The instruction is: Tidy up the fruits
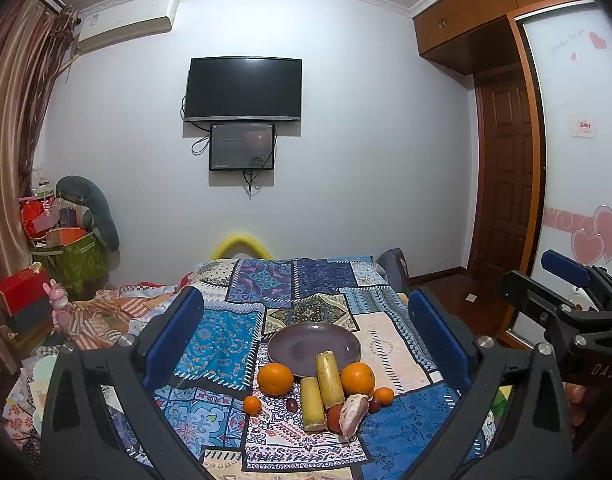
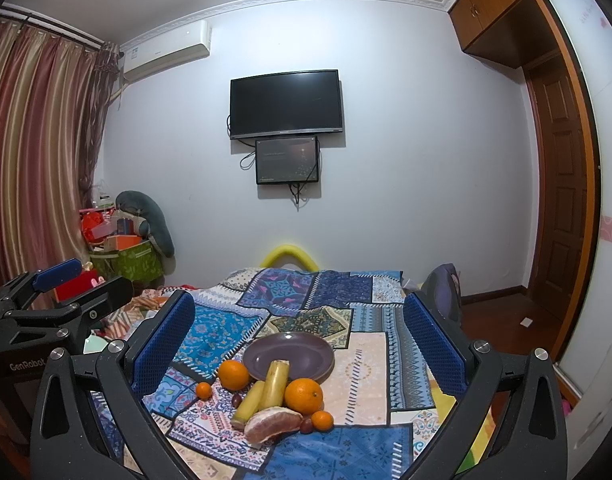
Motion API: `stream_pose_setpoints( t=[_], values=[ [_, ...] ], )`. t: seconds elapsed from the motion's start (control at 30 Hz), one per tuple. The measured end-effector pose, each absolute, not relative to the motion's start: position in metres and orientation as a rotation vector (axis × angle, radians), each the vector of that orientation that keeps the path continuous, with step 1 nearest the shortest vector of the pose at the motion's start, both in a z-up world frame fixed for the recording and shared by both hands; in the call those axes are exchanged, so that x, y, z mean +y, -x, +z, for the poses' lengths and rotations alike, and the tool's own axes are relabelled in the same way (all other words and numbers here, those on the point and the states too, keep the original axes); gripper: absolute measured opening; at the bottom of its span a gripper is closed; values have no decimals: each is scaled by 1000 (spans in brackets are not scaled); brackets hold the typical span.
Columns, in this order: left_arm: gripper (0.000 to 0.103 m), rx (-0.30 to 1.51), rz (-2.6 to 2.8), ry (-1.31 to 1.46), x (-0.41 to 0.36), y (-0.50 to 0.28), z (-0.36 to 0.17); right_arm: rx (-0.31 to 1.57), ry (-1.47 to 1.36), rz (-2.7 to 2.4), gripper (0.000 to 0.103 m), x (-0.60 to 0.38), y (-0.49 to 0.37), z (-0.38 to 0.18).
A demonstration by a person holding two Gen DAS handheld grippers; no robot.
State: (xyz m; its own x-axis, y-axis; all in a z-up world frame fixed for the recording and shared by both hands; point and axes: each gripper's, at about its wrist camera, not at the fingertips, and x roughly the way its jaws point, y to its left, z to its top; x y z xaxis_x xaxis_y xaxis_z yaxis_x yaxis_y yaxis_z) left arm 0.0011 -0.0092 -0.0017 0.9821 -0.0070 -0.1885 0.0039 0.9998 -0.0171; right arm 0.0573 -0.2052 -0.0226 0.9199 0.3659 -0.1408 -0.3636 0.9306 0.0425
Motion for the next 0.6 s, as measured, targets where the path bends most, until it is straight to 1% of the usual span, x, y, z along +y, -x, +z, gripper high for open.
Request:
stream_pose_setpoints(
  t=[0.6],
  values=[
    [103, 170, -23, 11, -13, 2, -2, 136, -21, 377, 103, -206, -55, -22]
  ],
)
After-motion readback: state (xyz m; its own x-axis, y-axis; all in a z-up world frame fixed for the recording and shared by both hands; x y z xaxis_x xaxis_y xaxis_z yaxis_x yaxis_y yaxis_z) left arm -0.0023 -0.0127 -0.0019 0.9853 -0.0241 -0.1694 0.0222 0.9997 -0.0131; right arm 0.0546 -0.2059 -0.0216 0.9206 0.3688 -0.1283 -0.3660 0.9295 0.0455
